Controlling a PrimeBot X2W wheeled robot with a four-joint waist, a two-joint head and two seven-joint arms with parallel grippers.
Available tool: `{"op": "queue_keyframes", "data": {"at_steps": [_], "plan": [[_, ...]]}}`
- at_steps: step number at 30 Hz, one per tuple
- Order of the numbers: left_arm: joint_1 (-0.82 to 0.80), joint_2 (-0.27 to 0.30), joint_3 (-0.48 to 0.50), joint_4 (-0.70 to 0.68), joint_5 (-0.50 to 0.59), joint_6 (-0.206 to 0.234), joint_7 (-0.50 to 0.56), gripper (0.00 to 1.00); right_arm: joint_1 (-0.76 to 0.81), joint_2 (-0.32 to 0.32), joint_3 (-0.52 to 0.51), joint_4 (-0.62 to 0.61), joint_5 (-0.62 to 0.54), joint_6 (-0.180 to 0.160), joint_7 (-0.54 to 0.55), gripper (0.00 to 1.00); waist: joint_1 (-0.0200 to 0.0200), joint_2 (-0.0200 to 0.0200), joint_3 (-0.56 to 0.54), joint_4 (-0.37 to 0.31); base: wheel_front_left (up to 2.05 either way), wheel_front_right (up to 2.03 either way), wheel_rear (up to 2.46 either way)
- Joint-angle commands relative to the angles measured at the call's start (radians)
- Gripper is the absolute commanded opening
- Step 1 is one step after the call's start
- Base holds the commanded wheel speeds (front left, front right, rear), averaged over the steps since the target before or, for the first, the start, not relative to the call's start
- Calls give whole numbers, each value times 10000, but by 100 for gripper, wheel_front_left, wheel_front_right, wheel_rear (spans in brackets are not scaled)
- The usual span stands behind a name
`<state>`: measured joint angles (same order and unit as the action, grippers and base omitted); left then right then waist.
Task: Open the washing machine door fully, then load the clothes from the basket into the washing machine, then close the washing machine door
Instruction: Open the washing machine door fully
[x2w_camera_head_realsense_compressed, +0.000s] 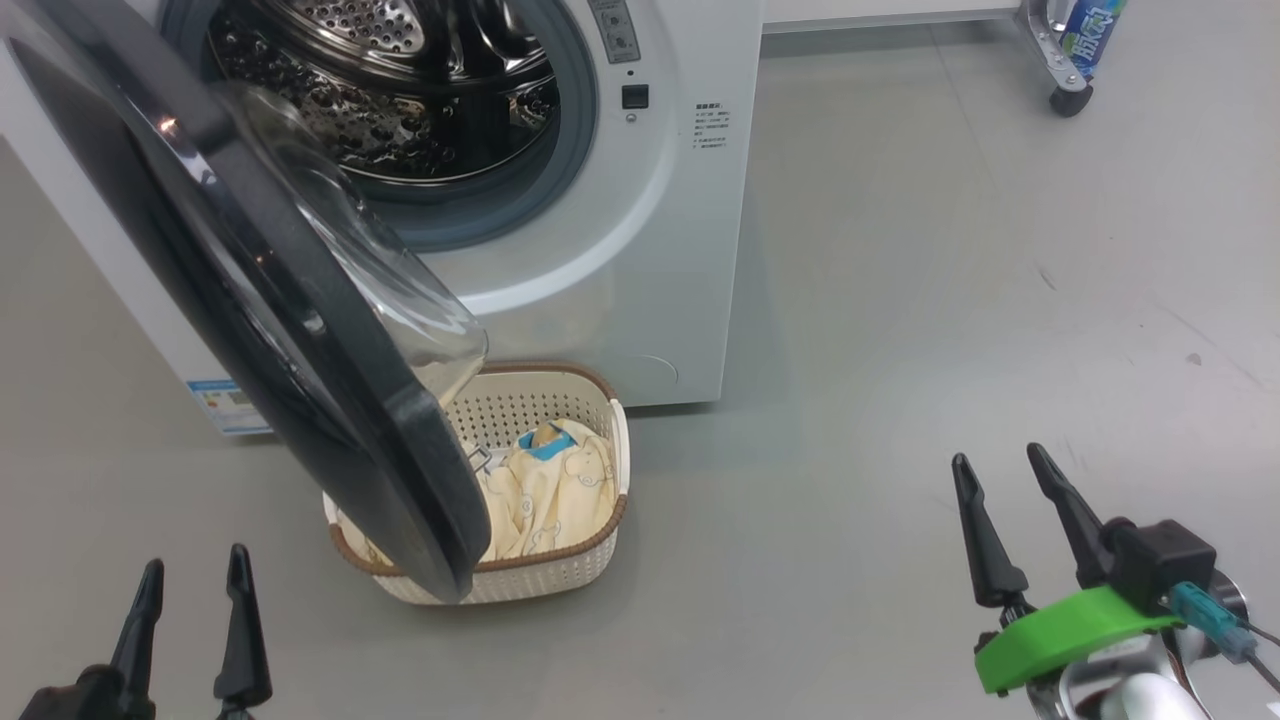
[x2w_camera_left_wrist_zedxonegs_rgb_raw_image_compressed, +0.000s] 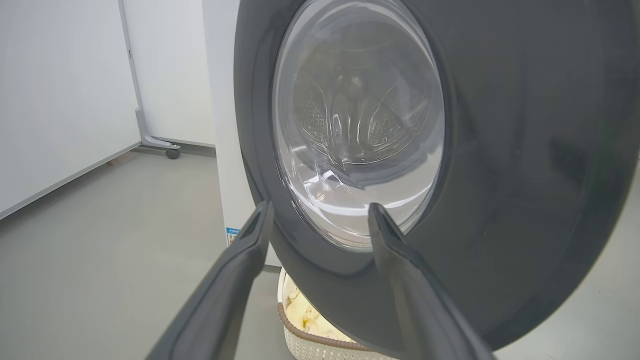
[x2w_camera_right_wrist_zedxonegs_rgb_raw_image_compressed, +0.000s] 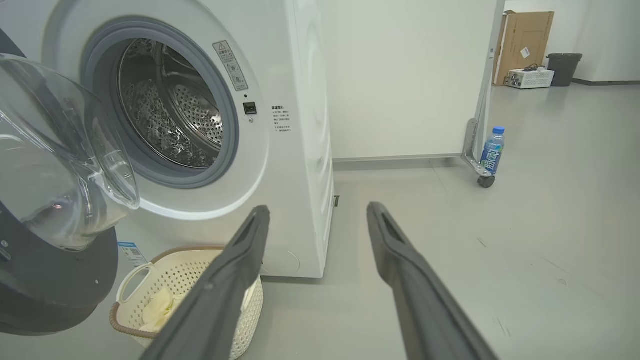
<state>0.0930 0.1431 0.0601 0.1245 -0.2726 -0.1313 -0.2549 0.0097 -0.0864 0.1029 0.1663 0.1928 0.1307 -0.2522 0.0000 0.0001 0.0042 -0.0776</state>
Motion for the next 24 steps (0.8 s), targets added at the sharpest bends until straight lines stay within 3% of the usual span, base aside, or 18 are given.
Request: {"op": "queue_keyframes", "data": {"at_steps": [1,24], "plan": [[-162,71,424,-375,113,6,-69,100,-122,-13,41,-356,-136,0,-95,100,0,-1,-2,26,0,0,0],[-98,-3,360,-435,123,6,-69,100,127,299,-212,-387,-666,0,-95,100,0,-1,109,207,0,0,0]]}}
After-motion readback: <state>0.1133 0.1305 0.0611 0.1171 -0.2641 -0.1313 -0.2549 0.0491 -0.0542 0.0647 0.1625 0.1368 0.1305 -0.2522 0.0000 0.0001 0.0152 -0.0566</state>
